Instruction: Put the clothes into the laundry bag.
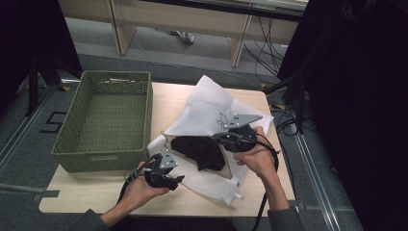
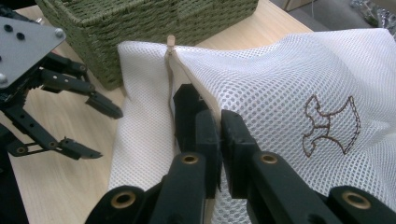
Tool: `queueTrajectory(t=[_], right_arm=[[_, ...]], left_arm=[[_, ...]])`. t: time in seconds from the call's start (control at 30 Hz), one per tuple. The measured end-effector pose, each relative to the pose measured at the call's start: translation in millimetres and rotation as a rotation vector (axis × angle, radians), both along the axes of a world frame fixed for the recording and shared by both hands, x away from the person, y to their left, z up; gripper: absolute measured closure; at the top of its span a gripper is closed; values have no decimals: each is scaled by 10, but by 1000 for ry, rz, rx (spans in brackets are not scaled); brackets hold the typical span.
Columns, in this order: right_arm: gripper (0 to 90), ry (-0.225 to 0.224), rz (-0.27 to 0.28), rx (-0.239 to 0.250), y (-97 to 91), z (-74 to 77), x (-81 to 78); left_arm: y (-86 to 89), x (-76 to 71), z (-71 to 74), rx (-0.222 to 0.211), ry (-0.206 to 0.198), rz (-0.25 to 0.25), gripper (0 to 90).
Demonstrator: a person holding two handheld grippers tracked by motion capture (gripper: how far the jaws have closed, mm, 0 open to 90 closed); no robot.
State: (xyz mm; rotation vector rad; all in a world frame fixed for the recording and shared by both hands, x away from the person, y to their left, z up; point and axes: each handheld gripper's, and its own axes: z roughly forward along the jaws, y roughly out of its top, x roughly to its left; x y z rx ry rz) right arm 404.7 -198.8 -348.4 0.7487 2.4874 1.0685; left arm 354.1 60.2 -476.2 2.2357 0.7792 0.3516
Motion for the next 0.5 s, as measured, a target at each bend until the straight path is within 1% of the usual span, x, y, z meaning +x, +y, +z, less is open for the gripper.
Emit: queueTrajectory(t=[0.03,0.07,0.1,0.13,0.17,0.2,0.27,0.3,0.33,0.37,0.4,0.47,0.5], right_arm=[[871,7,3,-3,4,-2,-8],[871,1,-3,-10,0,-2,-16],[871,-11,-7,-5,9,-22,-18],[871,13,-1,-11,8,-25,-24],[871,-3,-2,-13,22,-50,-23],[871,6,13,-26,28,-63,-19],[871,11,20,-44,68,-120,-31],[871,19,22,-51,88,-152,-40],[870,17,27,-60,97,-175,-35],[870,27,28,-65,112,-207,-44],[870,39,42,-74,126,-239,-49],[870,57,54,-100,141,-294,-65],[870,63,49,-108,147,-321,-81]], left_arm=[[16,-20,-2,-1,4,-3,415],[36,-37,6,5,-4,-13,410],[56,-62,19,4,-8,-13,406],[76,-79,29,-2,-15,-14,404],[103,-99,51,4,-13,-16,399],[123,-115,55,-9,-9,-10,395],[180,-148,57,-12,0,-2,387],[202,-162,59,-6,2,-1,384],[225,-172,42,-13,12,2,383],[250,-188,40,1,11,0,380],[276,-192,36,17,4,-14,376],[301,-215,14,9,13,-6,375],[309,-233,13,4,25,9,372]])
